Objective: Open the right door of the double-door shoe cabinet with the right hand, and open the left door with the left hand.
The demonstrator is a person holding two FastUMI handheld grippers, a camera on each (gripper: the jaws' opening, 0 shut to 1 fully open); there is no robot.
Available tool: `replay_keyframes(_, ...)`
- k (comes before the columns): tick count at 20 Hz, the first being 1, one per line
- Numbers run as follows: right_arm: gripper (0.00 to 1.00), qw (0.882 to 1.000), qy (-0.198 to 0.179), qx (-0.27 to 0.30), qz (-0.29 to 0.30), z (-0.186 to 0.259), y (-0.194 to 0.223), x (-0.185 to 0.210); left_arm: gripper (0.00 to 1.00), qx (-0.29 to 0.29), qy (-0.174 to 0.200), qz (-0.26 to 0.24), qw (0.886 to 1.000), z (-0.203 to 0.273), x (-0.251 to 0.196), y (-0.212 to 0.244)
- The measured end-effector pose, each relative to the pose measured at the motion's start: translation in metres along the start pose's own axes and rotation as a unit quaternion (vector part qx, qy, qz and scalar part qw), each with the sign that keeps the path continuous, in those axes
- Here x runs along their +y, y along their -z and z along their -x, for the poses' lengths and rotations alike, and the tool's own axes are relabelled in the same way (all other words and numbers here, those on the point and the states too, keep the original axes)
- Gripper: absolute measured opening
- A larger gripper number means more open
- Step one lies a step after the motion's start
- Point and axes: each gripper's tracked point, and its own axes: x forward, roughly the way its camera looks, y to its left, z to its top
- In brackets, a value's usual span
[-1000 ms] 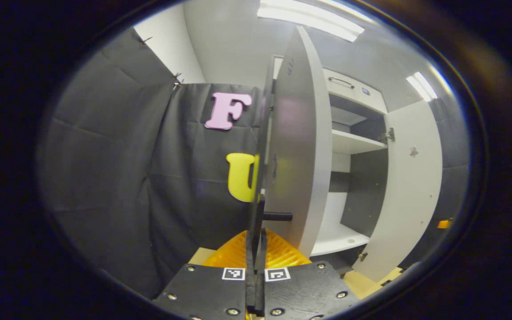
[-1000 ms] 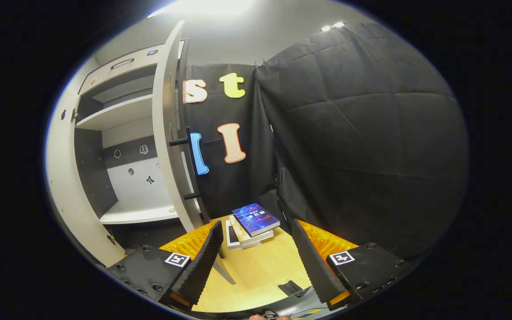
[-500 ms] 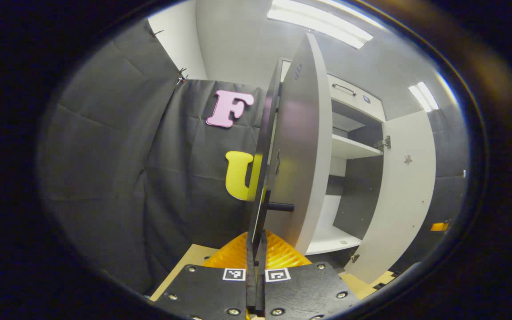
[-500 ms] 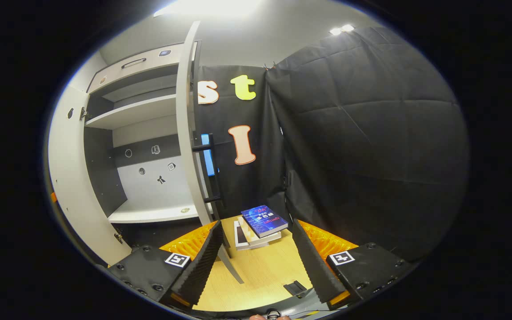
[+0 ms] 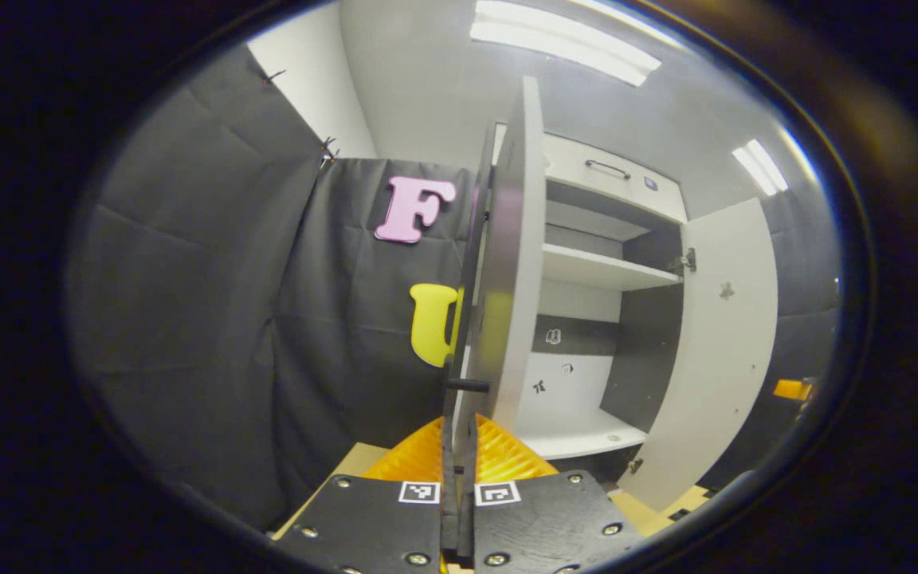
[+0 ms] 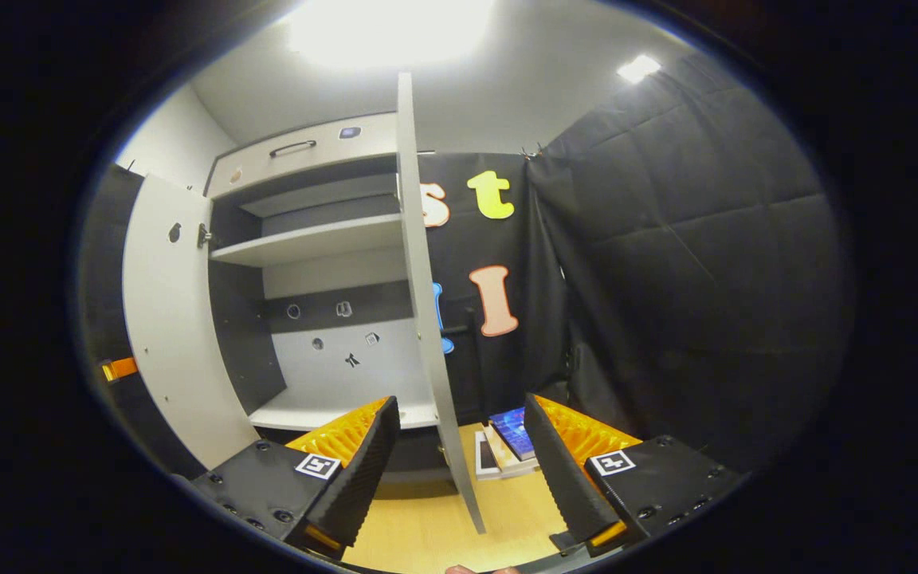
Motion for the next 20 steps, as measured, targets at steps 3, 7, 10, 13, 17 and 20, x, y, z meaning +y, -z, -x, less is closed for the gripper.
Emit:
replay_keyframes(3,0.98,0.999,-0.046,0.004,0.004,-0.005,0.001,0.000,0.00,0.007,-0.009,-0.031,0.999,0.002,-0.034,-0.002)
replay_keyframes(7,0.98,0.997,-0.068,0.020,-0.014,-0.011,0.002,-0.014,0.06,-0.011,-0.017,-0.022,1.000,0.010,-0.077,-0.011)
replay_keyframes(10,0.98,0.998,-0.042,0.041,-0.012,-0.017,0.024,-0.031,0.59,-0.015,-0.029,-0.028,0.999,0.017,-0.090,-0.008)
replay_keyframes(13,0.98,0.995,-0.055,0.073,-0.050,-0.016,0.048,-0.023,0.95,0.014,-0.043,-0.023,0.999,0.026,-0.096,0.017)
replay_keyframes(17,0.98,0.993,-0.065,0.090,-0.032,-0.012,0.063,-0.014,0.95,0.029,-0.047,-0.005,0.998,0.036,-0.092,0.036)
replay_keyframes(20,0.98,0.993,-0.075,0.092,-0.024,-0.008,0.066,-0.004,0.95,0.031,-0.051,0.003,0.998,0.043,-0.091,0.045)
